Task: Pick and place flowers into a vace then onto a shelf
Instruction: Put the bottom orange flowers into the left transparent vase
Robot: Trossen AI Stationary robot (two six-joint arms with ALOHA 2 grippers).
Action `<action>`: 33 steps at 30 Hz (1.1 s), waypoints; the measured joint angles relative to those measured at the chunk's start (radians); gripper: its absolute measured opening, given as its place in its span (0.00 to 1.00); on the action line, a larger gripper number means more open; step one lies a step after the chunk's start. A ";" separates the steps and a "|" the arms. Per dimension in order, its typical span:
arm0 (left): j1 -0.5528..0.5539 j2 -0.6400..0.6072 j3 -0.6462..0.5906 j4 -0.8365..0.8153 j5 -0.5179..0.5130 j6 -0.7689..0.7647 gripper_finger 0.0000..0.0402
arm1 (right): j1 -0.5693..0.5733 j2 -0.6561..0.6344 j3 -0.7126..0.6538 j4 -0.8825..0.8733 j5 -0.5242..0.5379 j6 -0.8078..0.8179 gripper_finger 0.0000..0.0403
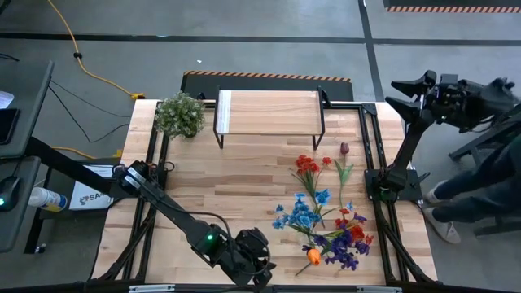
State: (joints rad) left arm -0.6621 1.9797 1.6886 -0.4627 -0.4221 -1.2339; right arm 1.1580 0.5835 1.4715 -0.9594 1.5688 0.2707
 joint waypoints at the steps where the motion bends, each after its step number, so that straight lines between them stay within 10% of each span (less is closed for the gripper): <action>1: 0.000 0.000 0.002 0.002 -0.001 0.002 0.61 | 0.000 -0.001 0.000 -0.053 -0.006 0.054 0.73; 9: 0.015 0.016 0.002 0.026 -0.014 0.108 0.61 | 0.000 -0.003 -0.001 -0.320 -0.103 0.356 0.73; 33: 0.040 0.104 0.002 0.143 0.062 0.259 0.61 | 0.000 -0.003 -0.001 -0.390 -0.137 0.429 0.73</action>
State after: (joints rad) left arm -0.6220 2.0836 1.6905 -0.3196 -0.3599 -0.9753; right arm 1.1580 0.5808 1.4704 -1.3497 1.4314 0.6998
